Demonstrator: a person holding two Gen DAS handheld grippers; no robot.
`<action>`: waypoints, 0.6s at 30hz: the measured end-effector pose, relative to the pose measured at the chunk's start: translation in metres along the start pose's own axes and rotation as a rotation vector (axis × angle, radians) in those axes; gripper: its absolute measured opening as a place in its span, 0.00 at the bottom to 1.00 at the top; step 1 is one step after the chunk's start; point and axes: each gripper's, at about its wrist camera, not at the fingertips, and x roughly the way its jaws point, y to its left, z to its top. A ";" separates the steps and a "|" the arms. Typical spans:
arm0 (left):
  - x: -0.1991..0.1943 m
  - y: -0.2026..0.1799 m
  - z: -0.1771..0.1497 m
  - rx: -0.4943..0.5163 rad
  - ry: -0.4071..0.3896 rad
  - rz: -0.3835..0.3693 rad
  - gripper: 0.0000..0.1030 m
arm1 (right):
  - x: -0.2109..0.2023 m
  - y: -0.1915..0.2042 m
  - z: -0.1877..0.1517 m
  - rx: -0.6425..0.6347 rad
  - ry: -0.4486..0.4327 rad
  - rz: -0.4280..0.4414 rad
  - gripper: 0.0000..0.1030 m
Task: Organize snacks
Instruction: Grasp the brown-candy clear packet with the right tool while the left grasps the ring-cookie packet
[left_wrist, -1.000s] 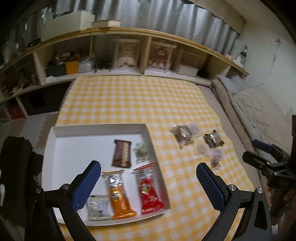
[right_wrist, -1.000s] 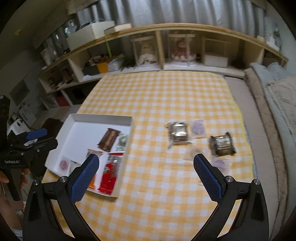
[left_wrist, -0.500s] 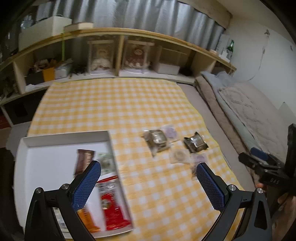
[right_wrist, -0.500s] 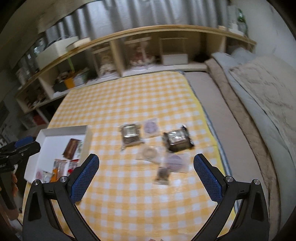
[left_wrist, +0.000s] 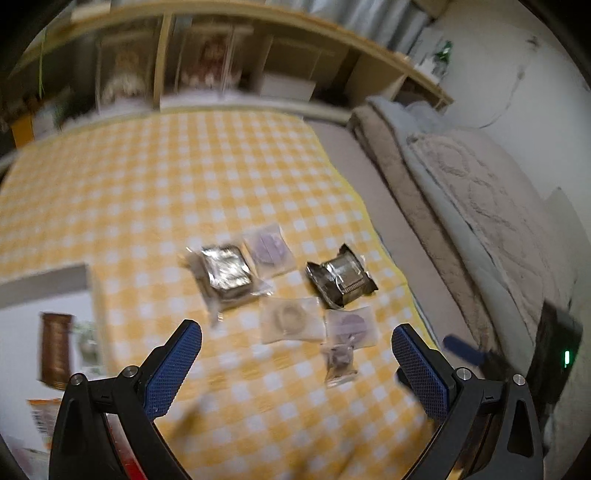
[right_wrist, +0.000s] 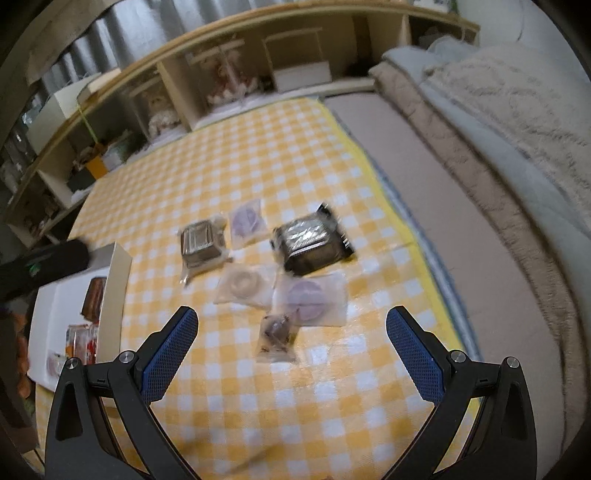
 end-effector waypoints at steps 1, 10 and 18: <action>0.016 0.002 0.005 -0.024 0.028 -0.004 1.00 | 0.005 0.000 -0.001 0.002 0.011 0.003 1.00; 0.128 0.018 0.031 -0.140 0.206 0.059 0.94 | 0.051 0.005 -0.009 0.013 0.148 0.035 0.71; 0.193 0.016 0.051 -0.093 0.233 0.174 0.94 | 0.084 0.009 -0.016 0.017 0.251 0.050 0.57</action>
